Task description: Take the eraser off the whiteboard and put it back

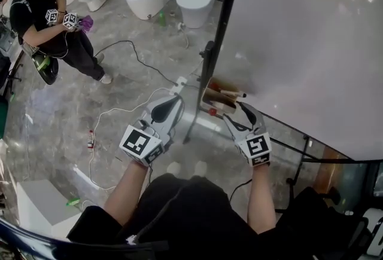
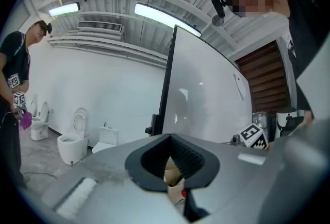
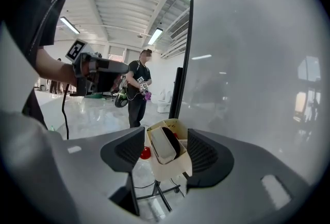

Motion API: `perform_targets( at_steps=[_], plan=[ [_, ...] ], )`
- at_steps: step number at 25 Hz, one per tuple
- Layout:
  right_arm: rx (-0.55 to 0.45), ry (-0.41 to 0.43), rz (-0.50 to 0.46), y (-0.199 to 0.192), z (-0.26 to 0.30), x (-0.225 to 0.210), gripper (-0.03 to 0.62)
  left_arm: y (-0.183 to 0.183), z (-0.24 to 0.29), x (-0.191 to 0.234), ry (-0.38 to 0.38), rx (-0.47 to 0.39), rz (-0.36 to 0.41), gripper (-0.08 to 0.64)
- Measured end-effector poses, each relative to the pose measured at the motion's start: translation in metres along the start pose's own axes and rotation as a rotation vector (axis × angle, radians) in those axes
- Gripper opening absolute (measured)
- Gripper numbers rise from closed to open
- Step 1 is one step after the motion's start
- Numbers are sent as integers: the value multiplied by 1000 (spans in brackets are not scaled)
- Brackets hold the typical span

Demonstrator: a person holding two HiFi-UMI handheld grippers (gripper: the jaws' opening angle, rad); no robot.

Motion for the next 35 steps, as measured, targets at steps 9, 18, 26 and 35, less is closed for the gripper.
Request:
perform_targets(
  at_steps=[9,18,26,35],
  plan=[
    [48,111,-44,-13,27,-4,284,-1,-8,3,92,-3,-12,3],
    [79,171,-79,-19,44,-1,284,-3,-14,6,136,3,-13,3],
    [85,168,-97,-22,49,-3,226,-5,-20,6,154,8,-6,3],
    [34,169,-75,-5,43,0,201,1,-30,12,166,1,-7,3]
  ],
)
Point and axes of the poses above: the fingertips, and each gripper's own axes: z forward along the fingers, x to its left, y out of its top, the point moved 7 cm from there along -z, backward along the fingers, and after that the axes turned 2 degrees about x, right-handed, at the moved point
